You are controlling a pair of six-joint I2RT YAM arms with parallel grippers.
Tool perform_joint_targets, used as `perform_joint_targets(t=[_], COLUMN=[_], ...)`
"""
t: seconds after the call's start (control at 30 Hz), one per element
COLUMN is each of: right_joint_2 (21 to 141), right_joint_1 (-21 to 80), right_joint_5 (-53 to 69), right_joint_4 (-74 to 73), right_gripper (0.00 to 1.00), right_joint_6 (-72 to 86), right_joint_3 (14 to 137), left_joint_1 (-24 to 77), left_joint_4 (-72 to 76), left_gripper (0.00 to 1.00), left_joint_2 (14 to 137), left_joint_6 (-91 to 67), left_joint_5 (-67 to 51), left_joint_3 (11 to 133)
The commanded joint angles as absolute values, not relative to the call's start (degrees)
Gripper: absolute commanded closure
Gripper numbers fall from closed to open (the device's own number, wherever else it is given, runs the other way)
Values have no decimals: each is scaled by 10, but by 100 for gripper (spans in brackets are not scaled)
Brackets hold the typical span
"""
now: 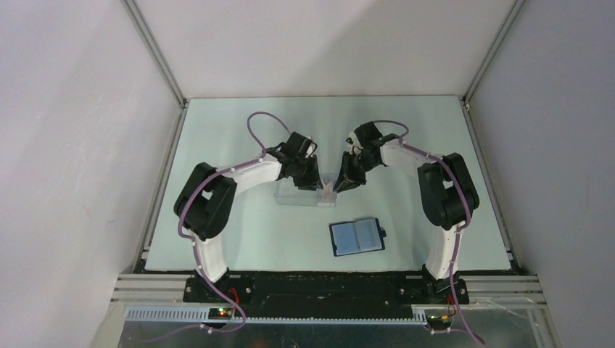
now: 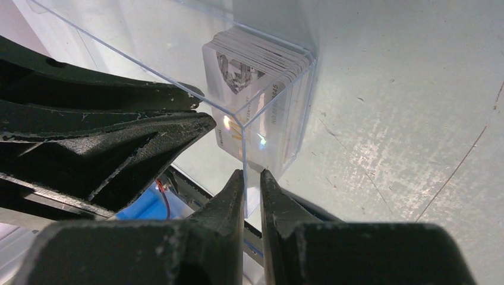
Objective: Put the credit cards into the card holder
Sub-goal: Pick up the credit card from the storage box.
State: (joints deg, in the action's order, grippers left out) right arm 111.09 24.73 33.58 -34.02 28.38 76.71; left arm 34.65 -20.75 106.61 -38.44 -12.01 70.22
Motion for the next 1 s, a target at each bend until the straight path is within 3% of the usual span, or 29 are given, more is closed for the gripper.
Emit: perform_joint_targets(t=[0.0,0.43,0.53,0.73,0.97], right_joint_2=[1126,1130,1131,1131,1132], right_joint_1=[249,249,249,249,249], right_joint_5=[343,342,342,343,344], right_joint_4=[-343,-346,-348,-348,-349], right_gripper=[89,89,89,89,89], right_joint_6=[273,271,270,269,269], right_joint_3=[783,783,783,783,783], left_joint_1=[349,358,359,359,359], left_joint_4=[-217,-217,-217,-220,-225], left_gripper=[68,82,82,71,70], left_joint_2=[1055,1077,1081,1069,1063], left_joint_6=[-366,-366,-365,-365,-362], left_joint_5=[-107,-121,-125,-99,-87], left_joint_3=[723,742,743,734,734])
